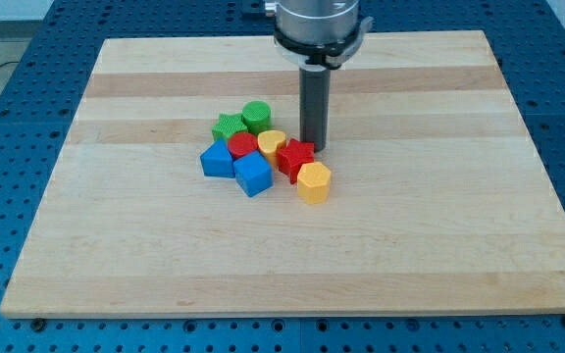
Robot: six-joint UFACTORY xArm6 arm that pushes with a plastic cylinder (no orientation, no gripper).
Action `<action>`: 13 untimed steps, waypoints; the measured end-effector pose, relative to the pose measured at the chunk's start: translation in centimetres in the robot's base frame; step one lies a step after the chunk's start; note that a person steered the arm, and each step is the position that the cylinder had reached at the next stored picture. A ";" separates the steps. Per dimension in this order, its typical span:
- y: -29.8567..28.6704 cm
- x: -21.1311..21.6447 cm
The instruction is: Push the blue triangle into the blue cube
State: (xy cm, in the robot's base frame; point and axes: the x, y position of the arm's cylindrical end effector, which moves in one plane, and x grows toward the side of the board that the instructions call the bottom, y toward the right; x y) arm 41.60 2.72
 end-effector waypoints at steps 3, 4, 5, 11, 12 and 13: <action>14.4 5.1; 11.4 10.3; 1.3 12.0; -18.2 3.7; -14.9 3.7; -12.8 3.7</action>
State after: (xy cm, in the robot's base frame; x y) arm 45.33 -10.11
